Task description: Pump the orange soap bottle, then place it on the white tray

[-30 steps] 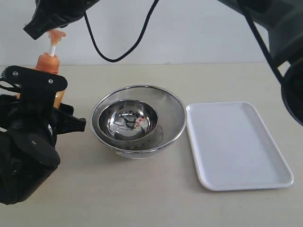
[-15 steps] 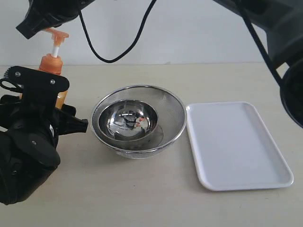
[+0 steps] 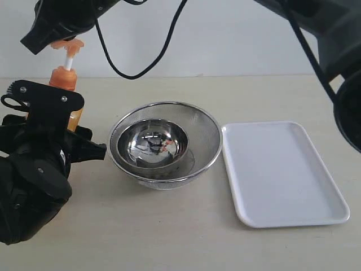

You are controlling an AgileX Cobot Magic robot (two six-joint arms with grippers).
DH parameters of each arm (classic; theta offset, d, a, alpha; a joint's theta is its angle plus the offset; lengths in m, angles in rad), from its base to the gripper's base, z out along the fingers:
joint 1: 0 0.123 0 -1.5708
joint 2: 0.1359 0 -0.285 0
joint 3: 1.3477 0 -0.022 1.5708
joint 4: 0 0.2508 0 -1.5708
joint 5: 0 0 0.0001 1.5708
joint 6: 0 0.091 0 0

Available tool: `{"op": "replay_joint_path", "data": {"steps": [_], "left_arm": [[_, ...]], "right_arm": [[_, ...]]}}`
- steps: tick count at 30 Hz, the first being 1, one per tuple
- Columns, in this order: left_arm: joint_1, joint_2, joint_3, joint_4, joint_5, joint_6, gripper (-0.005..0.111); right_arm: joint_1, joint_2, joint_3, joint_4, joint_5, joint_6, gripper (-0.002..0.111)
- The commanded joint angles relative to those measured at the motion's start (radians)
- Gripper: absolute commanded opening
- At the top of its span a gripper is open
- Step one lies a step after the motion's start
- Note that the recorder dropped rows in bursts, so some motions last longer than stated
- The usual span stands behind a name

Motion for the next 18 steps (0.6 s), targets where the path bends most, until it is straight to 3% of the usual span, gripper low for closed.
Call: {"op": "replay_joint_path", "data": {"steps": [1,18], "left_arm": [[-0.005,-0.007,-0.008,0.047,0.071,0.01,0.005],[-0.005,-0.007,-0.008,0.047,0.071,0.01,0.005]], "right_arm": [[0.001,-0.015,-0.002,0.003,0.031,-0.008,0.0],[0.001,-0.015,-0.002,-0.045,0.093,0.015,0.0]]}}
